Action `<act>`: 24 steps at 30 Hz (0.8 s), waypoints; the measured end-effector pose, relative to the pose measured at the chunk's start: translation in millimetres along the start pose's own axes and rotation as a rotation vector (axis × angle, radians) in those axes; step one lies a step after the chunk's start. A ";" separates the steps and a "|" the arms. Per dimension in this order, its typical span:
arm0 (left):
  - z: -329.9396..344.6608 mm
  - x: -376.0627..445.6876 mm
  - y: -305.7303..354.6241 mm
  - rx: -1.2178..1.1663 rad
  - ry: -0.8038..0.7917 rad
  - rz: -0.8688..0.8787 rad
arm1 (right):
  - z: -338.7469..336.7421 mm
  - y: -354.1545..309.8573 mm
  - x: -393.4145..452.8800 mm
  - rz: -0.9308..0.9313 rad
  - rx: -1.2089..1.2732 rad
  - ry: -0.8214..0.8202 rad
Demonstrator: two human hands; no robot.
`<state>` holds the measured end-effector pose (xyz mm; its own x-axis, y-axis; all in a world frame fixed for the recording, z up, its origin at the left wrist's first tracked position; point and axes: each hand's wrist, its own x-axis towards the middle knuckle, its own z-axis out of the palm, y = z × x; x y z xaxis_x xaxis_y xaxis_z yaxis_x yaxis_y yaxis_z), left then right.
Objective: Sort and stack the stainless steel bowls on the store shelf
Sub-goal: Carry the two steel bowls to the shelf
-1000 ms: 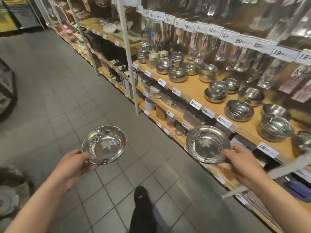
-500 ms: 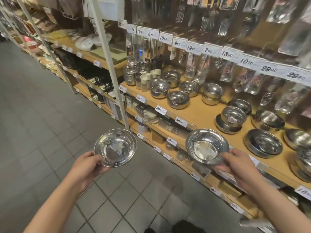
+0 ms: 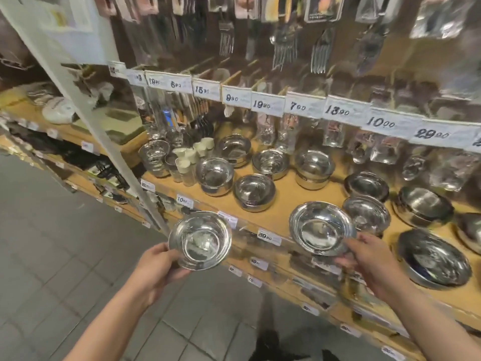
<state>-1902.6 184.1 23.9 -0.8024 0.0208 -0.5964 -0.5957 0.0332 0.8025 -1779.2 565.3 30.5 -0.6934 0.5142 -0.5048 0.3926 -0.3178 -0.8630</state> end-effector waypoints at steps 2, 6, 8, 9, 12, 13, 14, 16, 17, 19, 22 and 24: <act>29.8 26.6 16.8 0.035 -0.057 0.006 | -0.7 -8.9 18.2 0.002 0.038 0.025; 102.5 65.2 37.9 0.085 -0.190 0.031 | -10.9 -32.3 51.0 -0.022 0.058 0.113; 138.1 76.5 39.8 0.102 -0.264 0.008 | -19.3 -43.0 60.9 -0.048 0.076 0.149; 154.8 81.1 38.8 0.120 -0.309 -0.011 | -23.7 -47.1 64.0 -0.059 0.086 0.161; 200.3 98.0 31.6 0.185 -0.407 -0.057 | -35.4 -55.3 69.9 -0.069 0.124 0.197; 213.4 103.8 29.4 0.203 -0.419 -0.060 | -38.3 -56.8 71.7 -0.066 0.128 0.207; 226.1 109.9 27.5 0.218 -0.428 -0.066 | -40.6 -58.2 73.3 -0.060 0.123 0.220; 247.5 121.6 24.2 0.256 -0.442 -0.092 | -43.6 -60.4 76.0 -0.051 0.107 0.257; 255.7 127.3 22.9 0.269 -0.456 -0.107 | -44.2 -61.5 77.4 -0.052 0.111 0.273; 266.0 137.0 20.3 0.307 -0.491 -0.120 | -43.7 -64.0 79.7 -0.044 0.126 0.297; 275.1 149.8 13.7 0.335 -0.489 -0.144 | -40.6 -64.9 82.7 -0.023 0.153 0.305; 279.0 156.5 8.8 0.340 -0.478 -0.158 | -37.7 -63.5 85.9 -0.019 0.190 0.313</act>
<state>-2023.2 466.4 -66.3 -0.5528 0.4339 -0.7114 -0.5981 0.3878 0.7014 -1840.9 659.7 41.2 -0.4699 0.7307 -0.4952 0.2421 -0.4327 -0.8684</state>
